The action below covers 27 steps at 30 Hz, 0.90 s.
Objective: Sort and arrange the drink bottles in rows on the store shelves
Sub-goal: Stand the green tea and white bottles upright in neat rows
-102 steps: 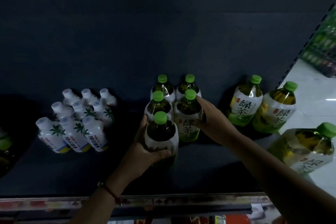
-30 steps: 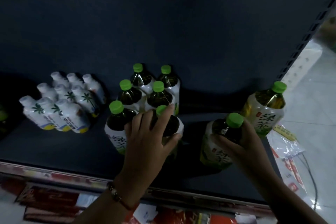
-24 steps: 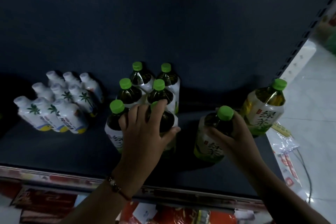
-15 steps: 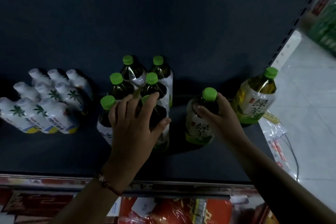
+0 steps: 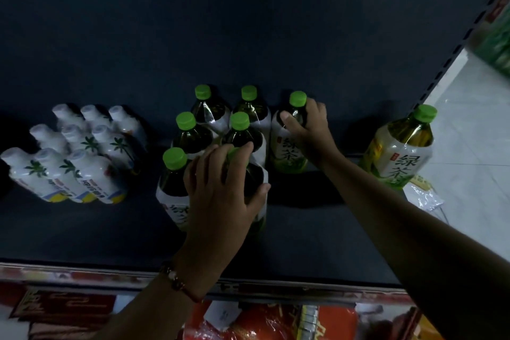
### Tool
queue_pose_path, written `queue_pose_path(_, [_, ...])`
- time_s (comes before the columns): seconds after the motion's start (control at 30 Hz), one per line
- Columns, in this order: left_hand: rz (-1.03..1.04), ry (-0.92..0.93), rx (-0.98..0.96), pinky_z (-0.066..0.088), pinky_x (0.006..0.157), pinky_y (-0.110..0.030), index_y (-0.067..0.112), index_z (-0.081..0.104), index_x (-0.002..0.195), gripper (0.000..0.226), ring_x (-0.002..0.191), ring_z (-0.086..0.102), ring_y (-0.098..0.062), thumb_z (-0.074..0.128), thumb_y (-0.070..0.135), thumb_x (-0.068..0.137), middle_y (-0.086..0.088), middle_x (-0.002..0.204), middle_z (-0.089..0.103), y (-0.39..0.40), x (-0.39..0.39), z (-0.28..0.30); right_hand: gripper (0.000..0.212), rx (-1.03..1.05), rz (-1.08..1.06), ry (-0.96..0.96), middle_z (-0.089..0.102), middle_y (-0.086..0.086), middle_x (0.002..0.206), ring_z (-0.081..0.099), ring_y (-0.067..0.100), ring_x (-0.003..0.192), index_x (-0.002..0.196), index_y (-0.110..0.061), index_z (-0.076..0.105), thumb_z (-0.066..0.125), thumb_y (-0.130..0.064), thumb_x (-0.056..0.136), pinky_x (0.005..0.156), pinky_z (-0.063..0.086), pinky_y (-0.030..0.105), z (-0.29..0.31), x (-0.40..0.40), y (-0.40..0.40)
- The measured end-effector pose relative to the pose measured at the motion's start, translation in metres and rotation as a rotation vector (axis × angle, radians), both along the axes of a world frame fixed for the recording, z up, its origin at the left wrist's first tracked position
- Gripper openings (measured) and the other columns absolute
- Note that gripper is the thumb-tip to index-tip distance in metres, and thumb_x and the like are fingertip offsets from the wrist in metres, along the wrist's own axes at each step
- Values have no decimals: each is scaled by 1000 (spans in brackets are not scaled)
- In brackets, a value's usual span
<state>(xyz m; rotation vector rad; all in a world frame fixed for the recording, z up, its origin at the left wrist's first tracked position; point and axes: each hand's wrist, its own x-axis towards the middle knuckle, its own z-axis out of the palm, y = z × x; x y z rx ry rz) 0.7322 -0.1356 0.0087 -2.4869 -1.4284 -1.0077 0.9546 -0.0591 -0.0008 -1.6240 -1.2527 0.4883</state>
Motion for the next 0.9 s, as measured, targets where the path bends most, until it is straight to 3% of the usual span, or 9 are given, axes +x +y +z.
queue_pose_path(0.1, [-7,-20,-5,39,101,-49,14,53,138,65,128,46,-31,71,43,83,-11,134,52,0,2,-1,42,-8,-33,-50,39,4,133,35,22,126,125,-20,49,58,-44,91,104,35,40,-1,-1,10])
queue_pose_path(0.23, [-14,-28,-22,40,101,-48,16,50,140,66,129,47,-29,70,42,83,-10,136,50,-1,3,-2,45,-1,-77,-122,40,8,134,34,25,123,127,-16,49,57,-43,92,99,31,34,-2,-3,14])
queue_pose_path(0.47, [-32,-24,-41,40,99,-48,17,48,140,66,128,47,-29,70,42,82,-10,135,51,0,2,0,47,-21,-86,-160,42,8,131,37,25,118,126,-16,47,58,-45,91,101,36,42,1,-3,17])
queue_pose_path(0.6, [9,5,-75,41,98,-52,16,54,135,65,127,47,-32,75,38,79,-11,134,51,-2,6,5,56,-127,-10,-234,40,9,134,36,28,125,134,-15,42,59,-46,90,105,34,44,10,2,9])
queue_pose_path(0.73, [10,40,-92,37,102,-55,20,59,130,60,134,41,-35,75,37,74,-11,140,48,-1,24,27,62,-162,9,-470,43,10,139,37,30,131,140,-15,43,62,-42,87,109,31,41,28,13,-21])
queue_pose_path(0.83, [-127,44,-73,40,100,-50,24,53,135,62,129,45,-32,71,40,78,-7,138,49,13,53,52,47,0,-66,-773,54,10,132,40,34,133,124,-17,62,58,-40,84,116,19,46,42,33,-63])
queue_pose_path(0.9, [-193,81,-116,42,98,-46,26,45,140,63,127,45,-30,67,39,83,-5,141,45,33,80,67,45,69,-206,-847,56,11,129,42,37,131,118,-18,66,60,-38,79,116,19,53,48,53,-90])
